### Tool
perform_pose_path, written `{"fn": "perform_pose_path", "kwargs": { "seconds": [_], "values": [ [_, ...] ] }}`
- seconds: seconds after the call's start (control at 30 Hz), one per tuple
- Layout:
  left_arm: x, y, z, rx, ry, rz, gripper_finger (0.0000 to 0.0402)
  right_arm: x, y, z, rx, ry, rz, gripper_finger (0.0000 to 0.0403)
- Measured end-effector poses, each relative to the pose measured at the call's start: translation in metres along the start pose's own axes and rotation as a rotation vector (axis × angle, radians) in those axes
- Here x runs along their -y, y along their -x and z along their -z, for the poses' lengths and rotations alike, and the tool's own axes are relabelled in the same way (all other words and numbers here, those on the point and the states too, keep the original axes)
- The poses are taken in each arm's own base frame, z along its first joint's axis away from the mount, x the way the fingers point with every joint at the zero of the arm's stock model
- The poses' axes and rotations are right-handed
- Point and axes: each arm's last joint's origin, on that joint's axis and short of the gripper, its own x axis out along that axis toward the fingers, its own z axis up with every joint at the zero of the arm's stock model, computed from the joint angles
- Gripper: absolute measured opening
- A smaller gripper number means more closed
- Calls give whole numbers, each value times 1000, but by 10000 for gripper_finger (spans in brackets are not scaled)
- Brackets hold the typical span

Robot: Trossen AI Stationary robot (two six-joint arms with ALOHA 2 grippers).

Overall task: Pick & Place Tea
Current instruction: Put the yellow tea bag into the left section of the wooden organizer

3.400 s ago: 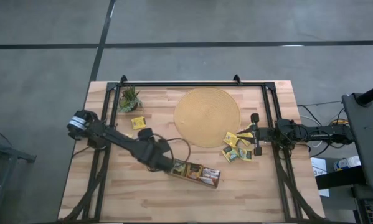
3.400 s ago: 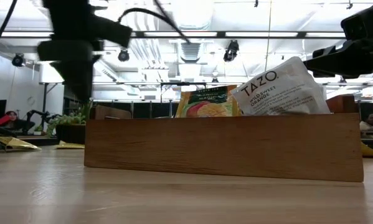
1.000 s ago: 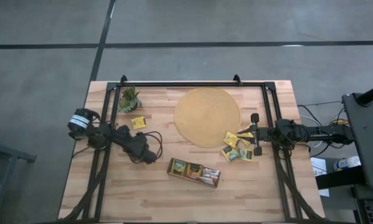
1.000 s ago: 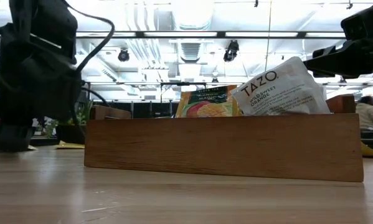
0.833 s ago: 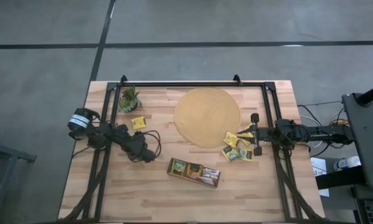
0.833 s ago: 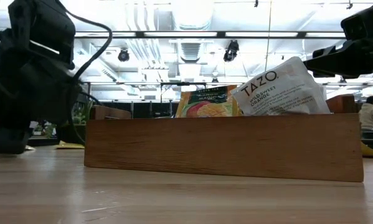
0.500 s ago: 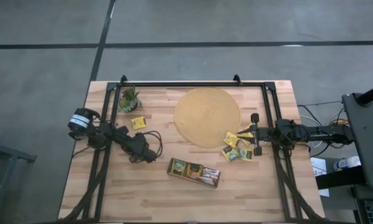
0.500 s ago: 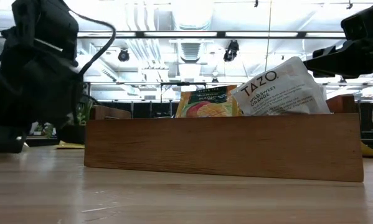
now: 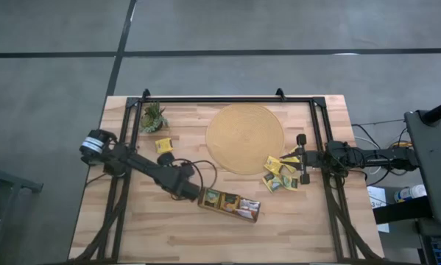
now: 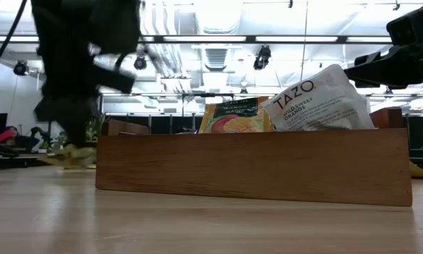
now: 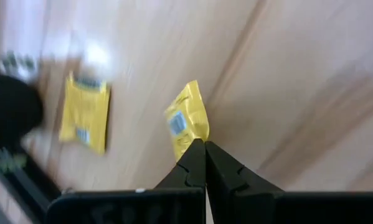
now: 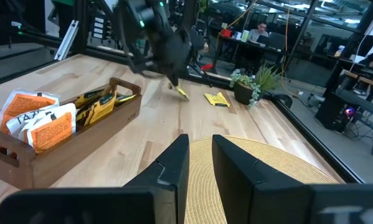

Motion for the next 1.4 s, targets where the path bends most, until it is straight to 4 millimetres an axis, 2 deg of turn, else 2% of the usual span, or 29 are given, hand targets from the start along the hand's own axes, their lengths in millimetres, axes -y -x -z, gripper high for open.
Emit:
{"fn": "perform_pose_path", "kwargs": {
  "seconds": [0.17, 0.33, 0.5, 0.73, 1.0, 1.17, 1.4],
  "values": [
    [13, 32, -13, 170, -28, 55, 0, 0, 0, 0, 0, 0, 0, 68],
    [18, 62, -15, 340, -28, 86, 0, 0, 0, 0, 0, 0, 0, 68],
    [18, 76, -12, 417, -23, 143, 0, 0, 0, 0, 0, 0, 0, 68],
    [19, 69, -13, 418, -52, 124, 0, 0, 0, 0, 0, 0, 0, 68],
    [10, 59, -22, 397, -28, 92, 7, 0, 0, 0, 0, 0, 0, 68],
    [3, 42, -28, 307, 32, 128, 57, 0, 0, 0, 0, 0, 0, 68],
    [-7, 8, -35, 252, 125, 153, 125, 0, 0, 0, 0, 0, 0, 68]
  ]
}}
